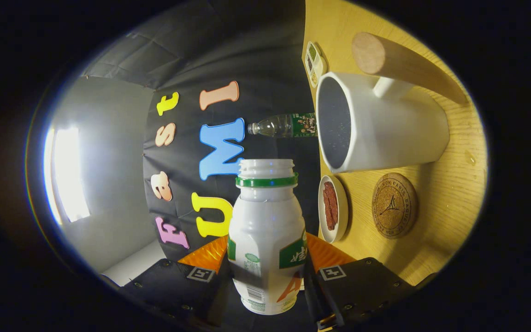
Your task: Take the bottle from table, then pour the juice into the cup, finally place the bottle on the coaster
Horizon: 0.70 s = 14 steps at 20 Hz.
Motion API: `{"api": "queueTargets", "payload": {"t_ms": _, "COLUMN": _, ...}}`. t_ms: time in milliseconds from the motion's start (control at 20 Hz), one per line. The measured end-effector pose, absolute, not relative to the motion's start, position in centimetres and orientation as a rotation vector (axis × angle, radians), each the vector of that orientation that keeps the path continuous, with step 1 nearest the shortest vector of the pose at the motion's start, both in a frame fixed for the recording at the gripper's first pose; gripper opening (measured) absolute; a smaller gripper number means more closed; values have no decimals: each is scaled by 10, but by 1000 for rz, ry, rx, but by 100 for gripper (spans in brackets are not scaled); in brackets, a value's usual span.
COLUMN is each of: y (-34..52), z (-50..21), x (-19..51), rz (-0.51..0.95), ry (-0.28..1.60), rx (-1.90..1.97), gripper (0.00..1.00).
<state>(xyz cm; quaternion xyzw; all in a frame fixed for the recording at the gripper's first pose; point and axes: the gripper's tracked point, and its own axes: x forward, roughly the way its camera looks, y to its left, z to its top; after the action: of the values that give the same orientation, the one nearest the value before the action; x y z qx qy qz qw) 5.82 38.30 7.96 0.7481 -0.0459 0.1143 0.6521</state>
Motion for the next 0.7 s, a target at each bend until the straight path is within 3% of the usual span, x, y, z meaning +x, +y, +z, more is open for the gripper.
{"api": "queueTargets", "payload": {"t_ms": 700, "y": 378, "z": 87, "x": 58, "rz": 270, "ry": -147, "rx": 1767, "gripper": 67}}
